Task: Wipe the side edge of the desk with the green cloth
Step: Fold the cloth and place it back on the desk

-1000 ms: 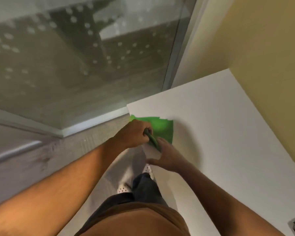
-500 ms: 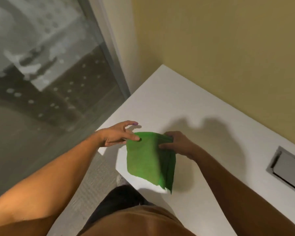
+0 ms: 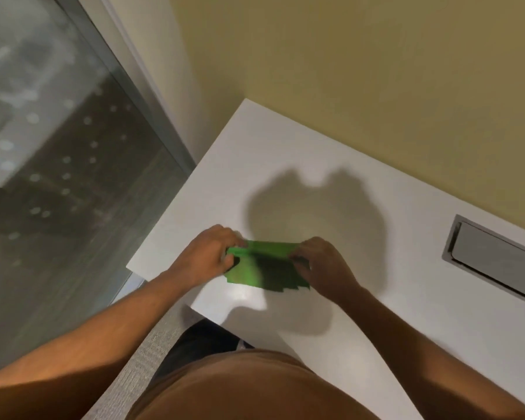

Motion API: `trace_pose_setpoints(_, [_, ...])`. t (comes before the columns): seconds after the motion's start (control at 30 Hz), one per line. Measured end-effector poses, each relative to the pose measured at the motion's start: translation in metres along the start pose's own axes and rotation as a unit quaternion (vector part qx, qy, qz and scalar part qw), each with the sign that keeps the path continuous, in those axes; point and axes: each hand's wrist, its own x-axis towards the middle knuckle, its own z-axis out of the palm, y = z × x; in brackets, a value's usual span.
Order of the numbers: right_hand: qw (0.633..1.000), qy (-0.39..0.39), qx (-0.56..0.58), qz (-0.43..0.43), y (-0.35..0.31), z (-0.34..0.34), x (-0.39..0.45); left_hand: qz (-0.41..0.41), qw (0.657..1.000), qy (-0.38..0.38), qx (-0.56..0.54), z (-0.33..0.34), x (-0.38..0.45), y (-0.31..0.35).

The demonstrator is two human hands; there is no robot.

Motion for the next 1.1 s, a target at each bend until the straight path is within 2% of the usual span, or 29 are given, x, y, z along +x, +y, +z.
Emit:
trace_pose_setpoints(0.1, [0.995,-0.097,-0.030,0.017,-0.002,0.016,-0.024,0.068,0.989,-0.084,0.097,0.024,-0.021,-0.009])
trace_pose_setpoints(0.17, [0.989,-0.135,-0.015,0.055,-0.003,0.021,-0.027,0.069,0.985,-0.092,0.125,0.034,-0.029,-0.014])
trace_pose_setpoints(0.27, [0.990,-0.073,0.016,0.117,-0.006,0.027,-0.019,0.014,0.998,0.009,0.062,0.042,-0.025,-0.015])
trace_pose_setpoints(0.33, [0.987,-0.058,0.009,0.150,-0.008,0.029,-0.005,-0.055,0.996,0.062,0.044,0.043,-0.012,-0.016])
trace_pose_setpoints(0.4, [0.979,-0.091,-0.021,0.183,-0.010,0.030,0.011,-0.157,0.987,0.023,0.025,0.040,0.005,-0.018])
trace_pose_setpoints(0.43, [0.973,-0.112,-0.041,0.195,-0.011,0.031,0.018,-0.182,0.983,-0.011,0.024,0.038,0.013,-0.022])
trace_pose_setpoints(0.53, [0.962,-0.131,-0.057,0.231,-0.011,0.038,0.025,-0.182,0.979,-0.088,0.024,0.032,0.032,-0.031])
trace_pose_setpoints(0.67, [0.949,-0.117,-0.051,0.288,-0.012,0.042,0.014,-0.183,0.965,-0.166,-0.088,0.024,0.041,-0.039])
trace_pose_setpoints(0.7, [0.946,-0.106,-0.024,0.307,-0.012,0.041,0.008,-0.173,0.962,-0.175,-0.115,0.023,0.041,-0.041])
trace_pose_setpoints(0.77, [0.927,-0.066,0.101,0.356,-0.012,0.039,-0.009,-0.172,0.952,-0.171,-0.186,0.022,0.038,-0.043])
trace_pose_setpoints(0.83, [0.877,-0.035,0.257,0.404,-0.015,0.036,-0.027,-0.204,0.923,-0.157,-0.287,0.021,0.038,-0.040])
trace_pose_setpoints(0.9, [0.810,0.016,0.403,0.426,-0.018,0.036,-0.045,-0.246,0.880,-0.145,-0.380,0.021,0.040,-0.033])
trace_pose_setpoints(0.93, [0.771,0.047,0.467,0.431,-0.019,0.037,-0.053,-0.263,0.861,-0.141,-0.413,0.021,0.041,-0.029])
trace_pose_setpoints(1.0, [0.669,0.098,0.595,0.434,-0.021,0.036,-0.067,-0.289,0.822,-0.143,-0.469,0.023,0.043,-0.019])
trace_pose_setpoints(1.07, [0.586,0.137,0.670,0.434,-0.019,0.035,-0.079,-0.301,0.789,-0.156,-0.511,0.025,0.046,-0.009])
trace_pose_setpoints(1.1, [0.565,0.154,0.682,0.438,-0.018,0.034,-0.084,-0.300,0.779,-0.166,-0.525,0.026,0.048,-0.005])
